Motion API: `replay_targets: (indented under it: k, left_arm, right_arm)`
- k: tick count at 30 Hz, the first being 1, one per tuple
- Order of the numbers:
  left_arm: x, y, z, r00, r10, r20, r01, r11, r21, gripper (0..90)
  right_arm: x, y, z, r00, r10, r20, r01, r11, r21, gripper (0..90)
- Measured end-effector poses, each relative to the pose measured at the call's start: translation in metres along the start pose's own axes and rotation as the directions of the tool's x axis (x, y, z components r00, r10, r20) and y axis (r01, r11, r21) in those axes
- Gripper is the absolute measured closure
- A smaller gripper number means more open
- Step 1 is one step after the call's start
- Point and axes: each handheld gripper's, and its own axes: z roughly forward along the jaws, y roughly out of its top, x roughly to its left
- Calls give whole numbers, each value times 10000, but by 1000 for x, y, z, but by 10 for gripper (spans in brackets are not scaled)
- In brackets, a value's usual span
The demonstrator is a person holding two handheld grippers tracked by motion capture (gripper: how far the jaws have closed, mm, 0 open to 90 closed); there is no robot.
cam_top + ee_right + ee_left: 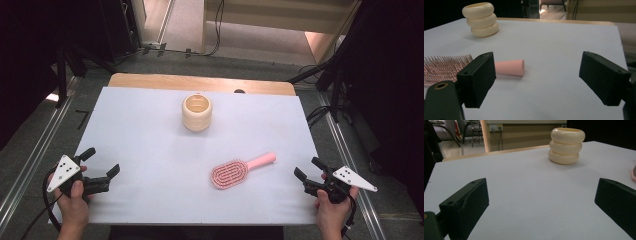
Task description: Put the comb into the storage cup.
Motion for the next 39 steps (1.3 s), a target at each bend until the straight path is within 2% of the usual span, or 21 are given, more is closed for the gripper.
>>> replay_targets:
  k: [1, 2, 4, 6, 7, 8, 9, 10, 14, 15, 19, 22, 23, 24, 25, 27, 28, 31, 35, 36, 39]
  left_arm:
    - [0, 0, 0, 10000, 6, 18, -6, 10000, 2, 0]
    - [0, 0, 0, 10000, 6, 18, -6, 10000, 2, 0]
    - [0, 0, 0, 10000, -5, 13, 5, 10000, 9, 0]
    - [0, 0, 0, 10000, 2, -6, -2, 10000, 9, 0]
    - [0, 0, 0, 10000, 2, -6, -2, 10000, 9, 0]
    - [0, 0, 0, 10000, 12, -11, -12, 10000, 6, 0]
    - [0, 0, 0, 10000, 14, -9, -14, 10000, 10, 0]
    - [0, 0, 0, 10000, 36, -20, -36, 10000, 35, 0]
    - [0, 0, 0, 10000, 27, 12, -27, 10000, 38, 0]
    - [0, 0, 0, 10000, 29, 11, -29, 10000, 47, 0]
    - [0, -1, 0, 10000, 15, 20, -15, 10000, 33, 0]
    - [0, -1, 0, 10000, 31, 20, -31, 10000, 29, 0]
    - [-1, -1, 0, 10000, 45, 16, -45, 10000, 31, 0]
    - [-1, -1, 0, 10000, 46, 22, -46, 10000, 34, 0]
    - [-1, -1, 0, 10000, 48, 21, -48, 10000, 32, 0]
    - [-1, -1, 0, 10000, 35, 12, -36, 10000, 24, 0]
    - [-1, -1, 0, 10000, 35, 12, -36, 10000, 24, 0]
    - [-1, -1, 0, 10000, 50, -3, -50, 10000, 56, 0]
    - [-2, -1, 0, 10000, 75, 4, -75, 10000, 55, 0]
    - [-2, -1, 0, 10000, 75, 4, -75, 10000, 55, 0]
    - [-2, -1, 0, 10000, 80, 9, -80, 10000, 48, 0]
  right_arm:
    - [2, 2, 1, 10000, -22, 56, 22, 10000, 72, 217]
    - [2, 2, 1, 10000, -22, 56, 22, 10000, 72, 217]
    - [6, 8, 1, 9999, -162, -13, 162, 9999, 52, 290]
    - [10, 16, 3, 9985, -510, -188, 513, 9985, 188, 460]
    - [10, 16, 3, 9985, -510, -188, 513, 9985, 188, 460]
    - [15, 22, 5, 9970, -727, -272, 736, 9968, 311, 552]
    - [15, 22, 5, 9970, -727, -272, 736, 9968, 311, 552]
    - [18, 27, 6, 9955, -913, -238, 922, 9949, 410, 628]
    - [20, 33, 9, 9938, -978, -525, 1003, 9938, 469, 675]
    - [20, 38, 14, 9911, -1008, -865, 1071, 9916, 720, 715]
    - [22, 46, 26, 9796, -1414, -1424, 1594, 9794, 1242, 781]
    - [22, 48, 33, 9754, -1490, -1622, 1721, 9753, 1387, 838]
    - [23, 51, 40, 9663, -2106, -1480, 2309, 9633, 1372, 856]
    - [25, 51, 43, 9632, -2286, -1416, 2479, 9590, 1376, 864]
    - [25, 53, 46, 9569, -2437, -1579, 2659, 9540, 1387, 864]
    - [27, 55, 53, 9529, -2312, -1962, 2655, 9486, 1719, 871]
    - [27, 55, 53, 9529, -2312, -1962, 2655, 9486, 1719, 871]
    - [31, 59, 67, 9465, -2129, -2423, 2742, 9267, 2570, 871]
    - [34, 63, 78, 9333, -2315, -2746, 3118, 9017, 2995, 873]
    - [34, 63, 78, 9333, -2315, -2746, 3118, 9017, 2995, 873]
    - [36, 65, 87, 9208, -2583, -2924, 3508, 8761, 3308, 874]
